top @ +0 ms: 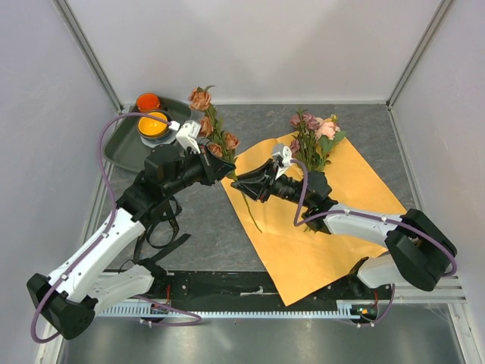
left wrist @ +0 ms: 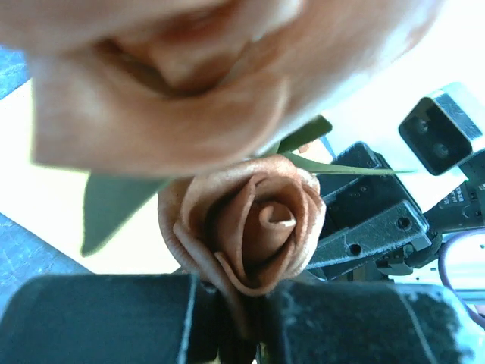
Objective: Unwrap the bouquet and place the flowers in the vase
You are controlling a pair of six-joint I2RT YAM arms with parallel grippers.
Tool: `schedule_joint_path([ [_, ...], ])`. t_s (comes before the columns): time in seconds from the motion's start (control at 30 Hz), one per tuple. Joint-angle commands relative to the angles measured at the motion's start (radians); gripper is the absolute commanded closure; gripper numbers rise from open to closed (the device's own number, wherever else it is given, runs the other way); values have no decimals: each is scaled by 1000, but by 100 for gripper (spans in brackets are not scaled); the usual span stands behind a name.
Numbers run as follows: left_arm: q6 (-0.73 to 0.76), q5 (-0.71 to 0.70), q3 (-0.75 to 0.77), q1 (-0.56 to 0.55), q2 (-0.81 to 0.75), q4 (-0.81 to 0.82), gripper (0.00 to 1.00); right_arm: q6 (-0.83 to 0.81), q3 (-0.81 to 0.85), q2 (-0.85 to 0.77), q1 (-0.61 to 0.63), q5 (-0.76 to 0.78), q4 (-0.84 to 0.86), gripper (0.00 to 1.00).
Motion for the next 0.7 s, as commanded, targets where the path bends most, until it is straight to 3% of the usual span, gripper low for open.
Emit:
schedule_joint_path([
  [0.0,104,-49,90,0,-3,-39,98,-31,33,-8,12,41,-4,46],
  [0.03,144,-78,102,0,-9,-62,98,-40,29,-17,12,107,-18,20],
  [0.07,167,-132,115,0,-14,-100,98,-49,22,-25,12,139,-33,9],
  [0.13,236,-192,147,0,-34,-128,98,-79,15,-61,12,187,-89,2],
  [0.37,466,-622,268,0,-81,-226,98,-108,-37,-129,0,512,-146,2],
  [0.47,555,-812,312,0,-103,-209,98,-103,-44,-124,-11,534,-145,2],
  [0.67,694,-999,339,0,-135,-123,98,-85,-25,-71,-12,502,-129,2],
])
